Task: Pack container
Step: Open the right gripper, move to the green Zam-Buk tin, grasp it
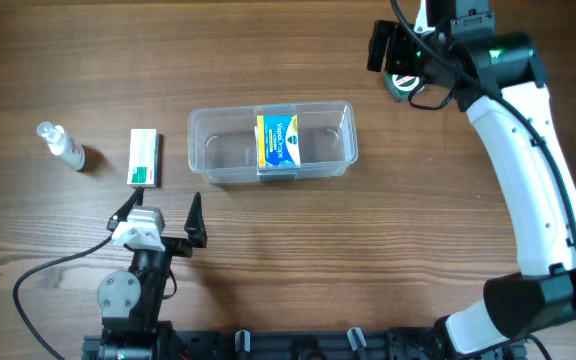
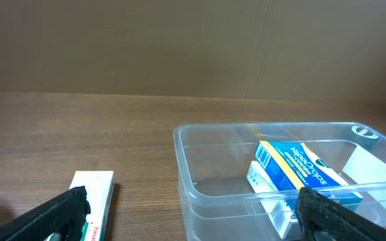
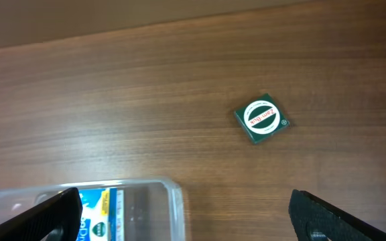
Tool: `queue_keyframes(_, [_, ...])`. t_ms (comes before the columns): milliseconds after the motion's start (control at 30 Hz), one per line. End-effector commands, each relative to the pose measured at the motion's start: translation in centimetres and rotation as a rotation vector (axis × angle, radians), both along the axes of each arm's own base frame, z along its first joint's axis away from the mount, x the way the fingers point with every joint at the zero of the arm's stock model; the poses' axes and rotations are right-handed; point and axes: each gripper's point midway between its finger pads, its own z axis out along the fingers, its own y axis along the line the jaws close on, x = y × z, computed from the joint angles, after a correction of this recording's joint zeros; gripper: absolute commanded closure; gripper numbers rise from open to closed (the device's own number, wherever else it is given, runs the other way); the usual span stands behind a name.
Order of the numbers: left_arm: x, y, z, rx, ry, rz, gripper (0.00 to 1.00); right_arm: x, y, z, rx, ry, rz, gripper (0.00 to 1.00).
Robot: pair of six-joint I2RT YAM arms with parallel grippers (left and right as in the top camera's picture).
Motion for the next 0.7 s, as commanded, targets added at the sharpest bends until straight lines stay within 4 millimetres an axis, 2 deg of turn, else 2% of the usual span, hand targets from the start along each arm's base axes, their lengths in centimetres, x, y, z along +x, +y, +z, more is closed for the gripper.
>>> queue_keyframes(0, [0.0, -0.1, -0.2, 0.012, -0.001, -0.009, 0.00, 2.1, -3.5, -1.5, -0.180, -0.011, 0.001, 0.00])
queue_keyframes(67, [0.0, -0.1, -0.2, 0.012, -0.001, -0.009, 0.00, 2.8, -3.6, -3.3, -0.334, 0.012, 0.266, 0.00])
queue_keyframes(167, [0.0, -0.1, -0.2, 0.012, -0.001, -0.009, 0.00, 3.3, -4.7, -4.9, -0.559, 0.047, 0.485, 0.00])
queue_keyframes(233, [0.0, -0.1, -0.2, 0.012, -0.001, -0.009, 0.00, 4.1, -4.2, -5.2, -0.536, 0.016, 0.495, 0.00])
queue_keyframes(333, [0.0, -0.1, -0.2, 0.012, -0.001, -0.009, 0.00, 6.2, -5.1, -7.0, -0.521, -0.003, 0.465, 0.00])
queue_keyframes(400, [0.0, -0.1, -0.2, 0.012, -0.001, -0.009, 0.00, 6.9, -6.4, -10.9, -0.490, 0.073, 0.468, 0.00])
queue_keyframes(433, [0.0, -0.1, -0.2, 0.012, -0.001, -0.009, 0.00, 7.0, -6.4, -12.9, -0.450, 0.111, 0.490, 0.00])
queue_keyframes(533, [0.0, -0.1, -0.2, 0.012, -0.001, -0.009, 0.00, 7.5, -6.5, -17.5, -0.369, 0.171, 0.520, 0.00])
queue_keyframes(667, [0.0, -0.1, -0.2, 0.012, -0.001, -0.009, 0.00, 8.2, -6.5, -20.6, -0.367, 0.198, 0.532, 0.00])
